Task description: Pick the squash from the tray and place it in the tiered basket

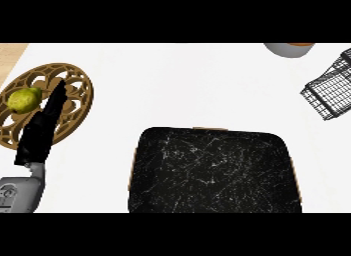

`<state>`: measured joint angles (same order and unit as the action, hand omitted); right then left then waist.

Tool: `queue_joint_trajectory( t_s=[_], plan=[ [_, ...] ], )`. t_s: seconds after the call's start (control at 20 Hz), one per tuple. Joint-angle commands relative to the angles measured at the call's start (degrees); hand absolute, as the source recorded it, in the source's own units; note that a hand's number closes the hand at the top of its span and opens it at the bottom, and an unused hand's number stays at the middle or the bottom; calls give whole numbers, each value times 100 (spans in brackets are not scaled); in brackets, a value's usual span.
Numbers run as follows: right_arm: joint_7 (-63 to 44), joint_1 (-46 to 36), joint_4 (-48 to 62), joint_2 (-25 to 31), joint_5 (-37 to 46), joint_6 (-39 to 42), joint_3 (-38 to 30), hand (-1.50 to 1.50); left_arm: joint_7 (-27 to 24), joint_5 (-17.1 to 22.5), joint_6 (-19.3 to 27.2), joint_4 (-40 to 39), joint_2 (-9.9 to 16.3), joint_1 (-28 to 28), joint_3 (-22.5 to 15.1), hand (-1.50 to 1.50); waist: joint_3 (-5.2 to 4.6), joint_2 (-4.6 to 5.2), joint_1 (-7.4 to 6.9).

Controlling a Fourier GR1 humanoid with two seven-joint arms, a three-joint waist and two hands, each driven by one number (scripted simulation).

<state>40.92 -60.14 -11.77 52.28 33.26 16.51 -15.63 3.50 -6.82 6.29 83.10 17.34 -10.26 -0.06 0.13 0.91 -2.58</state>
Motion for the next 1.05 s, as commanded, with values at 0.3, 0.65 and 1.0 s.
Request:
queue_joint_trajectory(
  t_s=[0.3, 0.65, 1.0],
  plan=[
    [-691, -335, 525, 1082, -387, 718, -540, -150, 86, -123, 119, -57, -144, -227, -26, 0, 11, 68, -21],
    [-554, 110, 794, 1909, -486, 1779, -645, -150, -82, 23, -25, -131, -46, -120, 122, 0, 35, 114, -16],
    [-118, 604, 933, 2039, -866, 2009, -1005, -150, -155, -17, -24, -93, -81, 58, 70, 0, 72, 104, 40]
  ],
)
